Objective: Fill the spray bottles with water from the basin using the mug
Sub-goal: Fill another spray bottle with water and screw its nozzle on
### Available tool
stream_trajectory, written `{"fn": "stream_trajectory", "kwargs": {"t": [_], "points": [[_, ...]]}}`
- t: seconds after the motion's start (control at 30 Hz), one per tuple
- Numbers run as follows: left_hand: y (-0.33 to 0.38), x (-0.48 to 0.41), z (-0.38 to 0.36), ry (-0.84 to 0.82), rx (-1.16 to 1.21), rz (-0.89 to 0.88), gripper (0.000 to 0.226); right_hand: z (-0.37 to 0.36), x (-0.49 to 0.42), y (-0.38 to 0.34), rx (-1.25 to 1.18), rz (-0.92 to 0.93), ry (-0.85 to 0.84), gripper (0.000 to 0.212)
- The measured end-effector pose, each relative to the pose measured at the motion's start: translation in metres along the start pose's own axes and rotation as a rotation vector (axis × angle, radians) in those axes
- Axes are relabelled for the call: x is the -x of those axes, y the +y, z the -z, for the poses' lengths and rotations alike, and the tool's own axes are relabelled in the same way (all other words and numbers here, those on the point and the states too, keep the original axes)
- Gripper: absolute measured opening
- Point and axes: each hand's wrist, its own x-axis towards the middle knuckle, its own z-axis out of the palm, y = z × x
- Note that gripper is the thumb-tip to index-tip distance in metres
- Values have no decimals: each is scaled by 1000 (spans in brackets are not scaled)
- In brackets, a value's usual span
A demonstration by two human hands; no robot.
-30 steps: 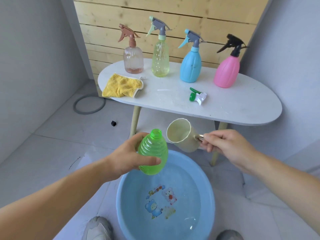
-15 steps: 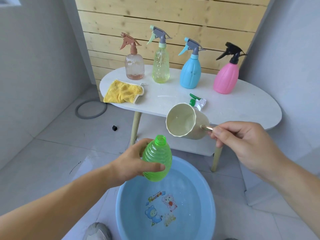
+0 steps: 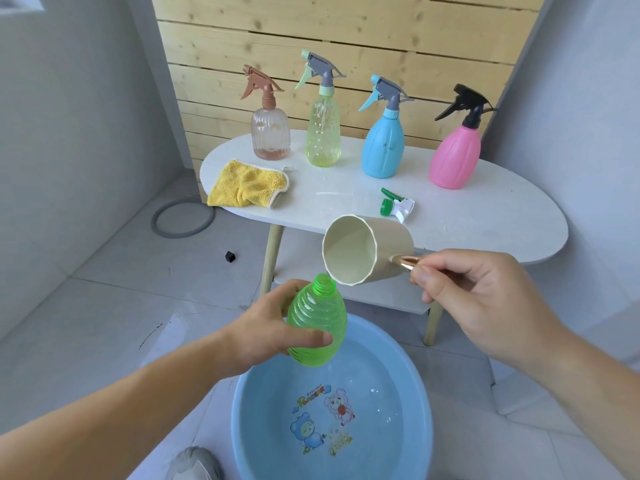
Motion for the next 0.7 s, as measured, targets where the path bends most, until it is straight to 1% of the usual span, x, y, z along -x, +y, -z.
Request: {"fn": "stream_trajectory", "kwargs": {"t": [0.47, 0.7], "points": [[-3, -2, -2, -4, -2, -8, 72, 1, 1, 0, 81, 90, -3, 21], [-5, -3, -2, -5, -8, -4, 70, 0, 1, 1, 101, 121, 8, 17]]}}
